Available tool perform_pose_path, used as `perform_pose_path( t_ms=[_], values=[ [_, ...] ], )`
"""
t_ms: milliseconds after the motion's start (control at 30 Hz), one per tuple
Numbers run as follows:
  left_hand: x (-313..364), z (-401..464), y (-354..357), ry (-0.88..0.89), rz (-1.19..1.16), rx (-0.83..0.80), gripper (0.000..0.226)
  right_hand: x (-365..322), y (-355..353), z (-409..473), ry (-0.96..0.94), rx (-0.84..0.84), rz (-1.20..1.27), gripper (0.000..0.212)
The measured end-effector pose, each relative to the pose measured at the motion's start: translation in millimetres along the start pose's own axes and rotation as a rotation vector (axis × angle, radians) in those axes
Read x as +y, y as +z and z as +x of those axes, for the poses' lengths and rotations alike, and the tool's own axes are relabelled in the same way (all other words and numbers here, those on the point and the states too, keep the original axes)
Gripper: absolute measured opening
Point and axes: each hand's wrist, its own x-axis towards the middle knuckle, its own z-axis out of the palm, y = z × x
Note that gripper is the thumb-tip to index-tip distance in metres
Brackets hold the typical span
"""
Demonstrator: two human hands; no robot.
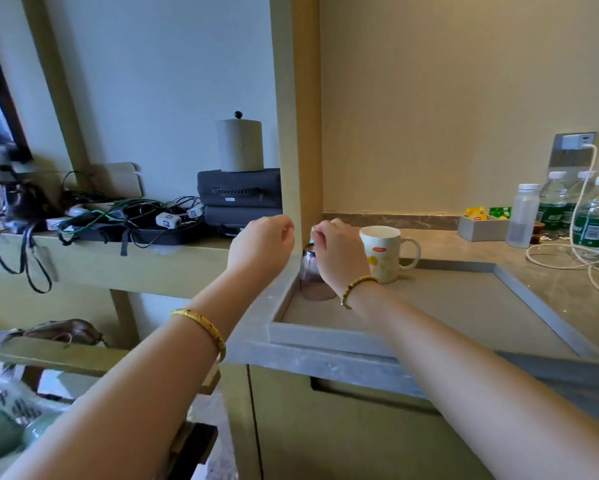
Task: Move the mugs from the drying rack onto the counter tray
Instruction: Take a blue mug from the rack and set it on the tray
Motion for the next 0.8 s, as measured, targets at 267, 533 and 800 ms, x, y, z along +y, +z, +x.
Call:
perform_pose_path(
  t_ms=[267, 533, 800],
  values=[
    [-151.9, -100.6, -79.8, -0.339, 0.128, -0.009, 0.026, -140.7, 86.7, -73.0, -0.181, -0.190, 0.236, 0.028],
    [-284.7, -205.2, -131.9, -0.623, 0.190, 0.008, 0.023, -248.0, 195.7, -164.6, -0.277, -0.542, 0.338, 0.025],
    [-360.0, -276.4, -124.5, -0.858, 0.206, -0.150, 0.033, -285.1, 258.2, -207.2, -0.192, -1.029, 0.391, 0.028]
  ],
)
